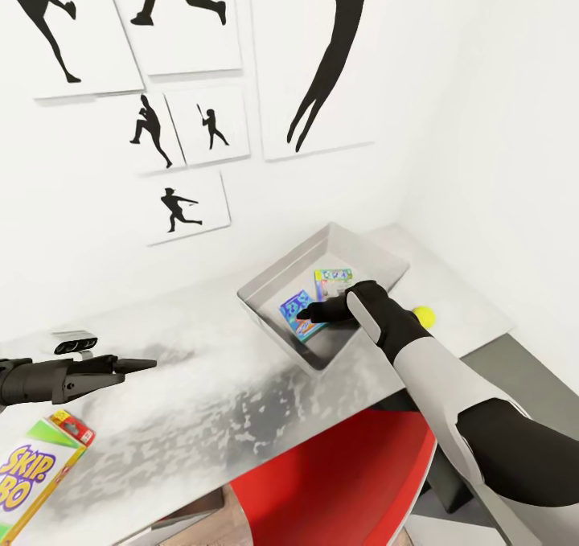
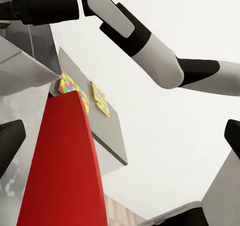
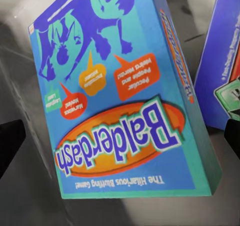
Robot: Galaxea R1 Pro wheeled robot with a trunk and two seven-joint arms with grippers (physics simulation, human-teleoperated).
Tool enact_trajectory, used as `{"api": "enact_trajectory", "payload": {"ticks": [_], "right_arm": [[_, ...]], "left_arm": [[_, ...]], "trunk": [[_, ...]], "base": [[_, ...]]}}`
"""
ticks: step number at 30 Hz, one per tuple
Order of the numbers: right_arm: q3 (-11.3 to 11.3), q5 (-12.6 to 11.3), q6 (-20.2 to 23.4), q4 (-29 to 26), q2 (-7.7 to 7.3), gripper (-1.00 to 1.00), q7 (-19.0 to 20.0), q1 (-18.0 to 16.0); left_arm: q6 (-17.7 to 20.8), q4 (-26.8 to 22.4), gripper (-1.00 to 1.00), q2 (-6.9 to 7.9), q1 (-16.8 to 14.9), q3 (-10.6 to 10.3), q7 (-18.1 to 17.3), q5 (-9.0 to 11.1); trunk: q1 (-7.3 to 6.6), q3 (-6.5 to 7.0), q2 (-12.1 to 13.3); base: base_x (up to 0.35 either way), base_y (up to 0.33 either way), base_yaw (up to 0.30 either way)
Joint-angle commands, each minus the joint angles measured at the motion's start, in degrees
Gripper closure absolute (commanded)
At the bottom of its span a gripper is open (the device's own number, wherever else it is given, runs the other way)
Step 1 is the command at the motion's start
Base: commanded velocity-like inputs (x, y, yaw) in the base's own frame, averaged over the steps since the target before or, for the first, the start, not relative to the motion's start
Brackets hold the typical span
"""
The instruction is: Put all the toys in the child's room - the three board games (two on the bed and one on the table), the two jigsaw puzzles on the table, and the tennis ball on the table - inside the toy box on the table in the child's room.
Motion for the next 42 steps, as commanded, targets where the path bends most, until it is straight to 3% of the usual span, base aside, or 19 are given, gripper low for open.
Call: {"api": "enact_trajectory", "payload": {"ticks": [1,42], "right_arm": [[0.1,0.5,0.2,0.0,-0.01,-1.00,0.4,-0.1],[0.0,-0.1,0.3,1.4,-0.02,-1.00,1.3,-0.1]], "left_arm": [[0.6,0.0,-1.00,0.08,-0.1,-0.2,-0.1,0.3],[0.5,0.0,-1.00,0.08,-0.1,-0.2,-0.1,0.3]], "trunk": [[0.03,-0.12,-0.1],[0.03,-1.16,-0.1]], "base": [[0.000,0.000,0.000],[0.000,0.000,0.000]]}}
